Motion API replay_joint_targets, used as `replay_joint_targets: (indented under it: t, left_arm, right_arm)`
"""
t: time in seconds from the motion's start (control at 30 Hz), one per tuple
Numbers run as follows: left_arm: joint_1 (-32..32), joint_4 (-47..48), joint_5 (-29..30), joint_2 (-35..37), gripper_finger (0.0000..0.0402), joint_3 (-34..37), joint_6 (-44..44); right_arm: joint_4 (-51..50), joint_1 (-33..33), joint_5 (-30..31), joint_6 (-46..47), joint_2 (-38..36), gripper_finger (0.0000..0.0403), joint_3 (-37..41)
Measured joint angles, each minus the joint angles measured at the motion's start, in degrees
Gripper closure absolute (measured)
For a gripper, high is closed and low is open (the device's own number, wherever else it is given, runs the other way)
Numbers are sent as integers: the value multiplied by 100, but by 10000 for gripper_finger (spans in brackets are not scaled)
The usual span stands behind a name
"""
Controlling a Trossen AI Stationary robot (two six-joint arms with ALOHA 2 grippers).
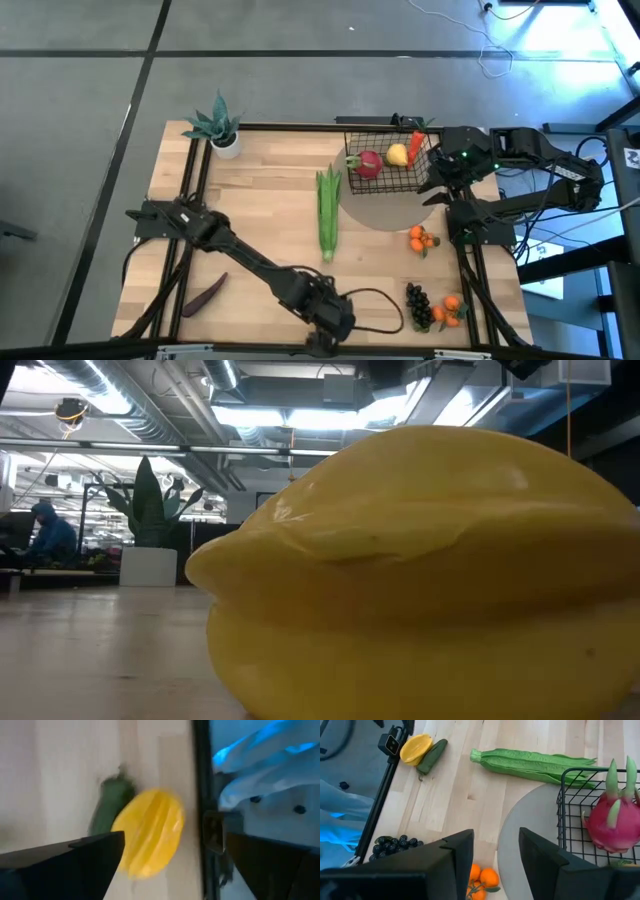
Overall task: Build produce basket
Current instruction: Put the starfruit into the black wire basket
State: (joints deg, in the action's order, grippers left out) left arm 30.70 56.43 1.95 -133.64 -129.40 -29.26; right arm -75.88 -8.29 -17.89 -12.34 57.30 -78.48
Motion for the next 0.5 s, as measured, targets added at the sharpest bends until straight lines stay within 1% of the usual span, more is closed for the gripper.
replay_joint_targets:
  t: [0.03, 0.13, 0.17, 0.27, 0.33, 0.43, 0.5]
  left_arm:
    - [7, -48, 1, -40, 68, -5, 4]
    - [18, 294, 23, -162, 68, -1, -21]
    - [18, 195, 28, -209, 68, -5, -22]
    - [36, 386, 16, -302, 68, 8, -27]
    - [17, 213, -16, -366, 68, -5, -45]
    - [11, 363, -6, -377, 68, 8, -67]
    - [9, 210, 65, -377, 68, 2, -59]
  right_arm:
    - [0, 0, 2, 0, 2, 258, 0]
    - [-11, 0, 3, 0, 2, 258, 0]
    - [-11, 0, 5, 0, 3, 258, 0]
    - [-13, 0, 9, 0, 2, 258, 0]
    - [-13, 0, 11, 0, 6, 258, 0]
    - [-17, 0, 16, 2, 4, 258, 0]
    - [-20, 0, 17, 2, 4, 258, 0]
